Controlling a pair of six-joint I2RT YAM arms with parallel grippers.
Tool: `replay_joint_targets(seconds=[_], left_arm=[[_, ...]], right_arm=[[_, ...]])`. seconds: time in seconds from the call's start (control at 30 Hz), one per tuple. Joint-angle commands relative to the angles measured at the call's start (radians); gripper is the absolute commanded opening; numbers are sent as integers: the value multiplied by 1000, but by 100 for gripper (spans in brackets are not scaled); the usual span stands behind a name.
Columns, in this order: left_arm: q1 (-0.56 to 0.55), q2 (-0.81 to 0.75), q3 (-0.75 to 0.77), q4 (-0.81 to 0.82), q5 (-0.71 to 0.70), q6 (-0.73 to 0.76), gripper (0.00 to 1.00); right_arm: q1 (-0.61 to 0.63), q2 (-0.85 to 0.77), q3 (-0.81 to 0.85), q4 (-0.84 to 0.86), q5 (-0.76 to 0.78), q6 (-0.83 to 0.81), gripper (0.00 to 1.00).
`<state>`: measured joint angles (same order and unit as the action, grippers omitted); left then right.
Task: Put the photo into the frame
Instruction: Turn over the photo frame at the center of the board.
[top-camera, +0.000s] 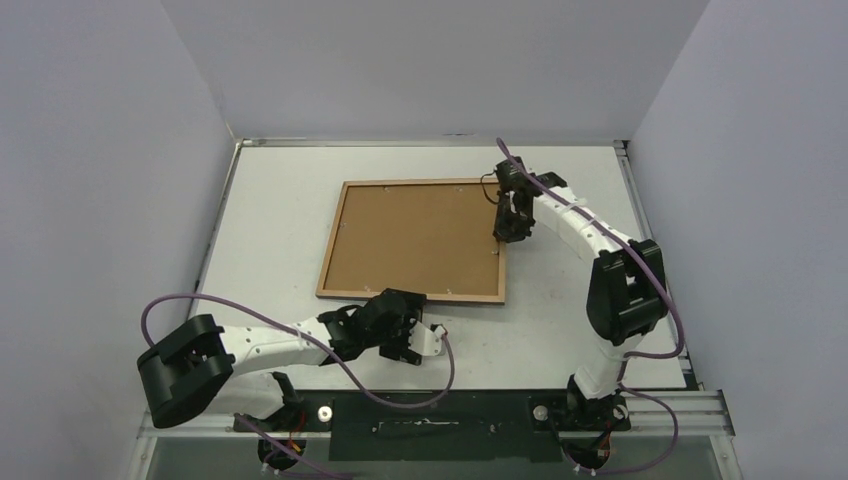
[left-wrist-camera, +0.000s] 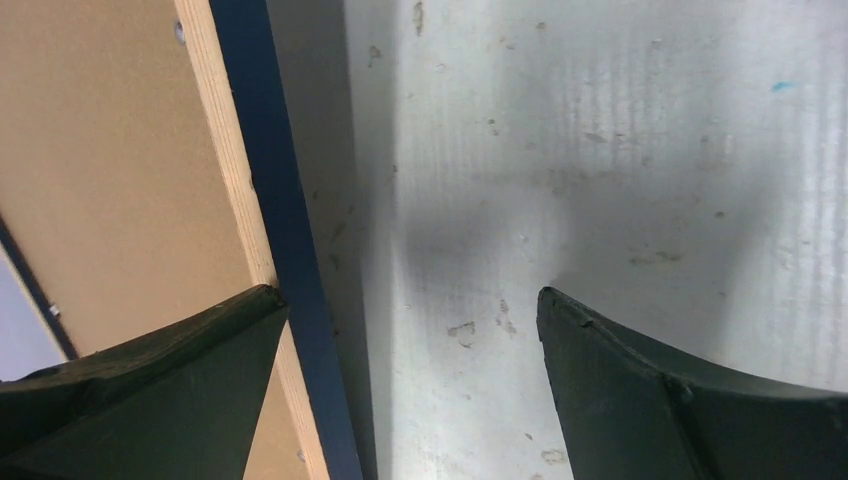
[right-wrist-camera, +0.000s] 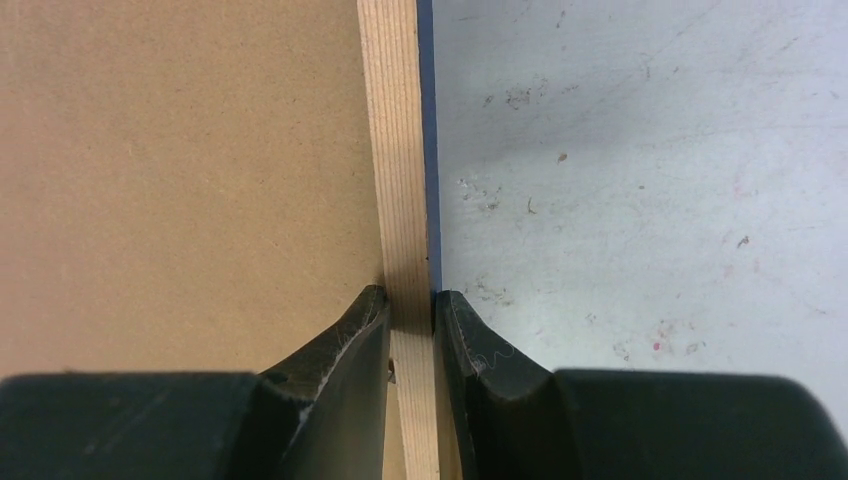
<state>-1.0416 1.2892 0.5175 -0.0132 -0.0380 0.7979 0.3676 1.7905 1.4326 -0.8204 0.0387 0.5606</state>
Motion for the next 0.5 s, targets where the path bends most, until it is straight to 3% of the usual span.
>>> replay_joint_targets(seconds=[0.0,0.23,0.47], left_arm=[[-11,-16,-50,190,-104,25,98],[-12,-4,-124,470,-177,75,98],[-5,-10,-119,570,-202,130,98]], right_arm=[[9,-94,90,-41,-31,48,5],[29,-119,113,-92,-55,76,5],[45,-150,91,-93,-66,109,5]])
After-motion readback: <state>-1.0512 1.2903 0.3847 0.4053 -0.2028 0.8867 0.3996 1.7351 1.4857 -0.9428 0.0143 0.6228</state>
